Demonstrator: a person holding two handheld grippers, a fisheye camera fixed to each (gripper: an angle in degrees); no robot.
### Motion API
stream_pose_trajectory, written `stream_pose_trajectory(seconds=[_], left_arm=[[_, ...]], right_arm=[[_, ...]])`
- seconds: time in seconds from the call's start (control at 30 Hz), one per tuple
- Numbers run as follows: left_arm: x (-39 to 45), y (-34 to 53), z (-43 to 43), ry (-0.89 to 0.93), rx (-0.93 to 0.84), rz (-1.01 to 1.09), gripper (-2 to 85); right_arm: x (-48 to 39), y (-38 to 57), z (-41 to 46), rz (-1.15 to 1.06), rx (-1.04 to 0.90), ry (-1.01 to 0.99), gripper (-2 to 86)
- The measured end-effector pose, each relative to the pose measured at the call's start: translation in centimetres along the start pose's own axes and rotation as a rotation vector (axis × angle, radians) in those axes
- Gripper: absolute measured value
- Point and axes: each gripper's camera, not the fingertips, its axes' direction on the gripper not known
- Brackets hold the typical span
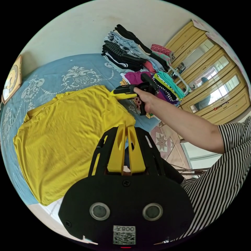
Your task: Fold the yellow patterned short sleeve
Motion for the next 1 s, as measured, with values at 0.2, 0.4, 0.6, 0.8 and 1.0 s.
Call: stream_pose_trajectory(seconds=[0.2, 0.4, 0.6, 0.8, 1.0], left_arm=[[-1.0, 0.3, -0.3, 0.046, -0.017, 0.019, 0.9], [-2.6, 1.0, -1.2, 0.105, -0.025, 0.014, 0.8], [-4.6, 2.2, -3.8, 0.154, 0.002, -0.003, 0.8], [-8.3, 5.0, -9.8, 0.178, 0.089, -0.061, 0.8], [-13.8, 9.8, -18.4, 0.188, 0.243, -0.186, 0.9]], right_arm=[[0.7, -2.4, 4.5, -0.006, -0.035, 0.025, 6.4], [0.9, -3.5, 7.9, -0.024, -0.048, 0.075, 2.3], [1.0, -2.8, 10.3, -0.032, -0.017, 0.021, 0.9], [-2.3, -1.6, 11.7, -0.099, 0.045, -0.080, 0.5], [-9.9, -0.6, 15.6, -0.227, 0.068, -0.155, 0.4]])
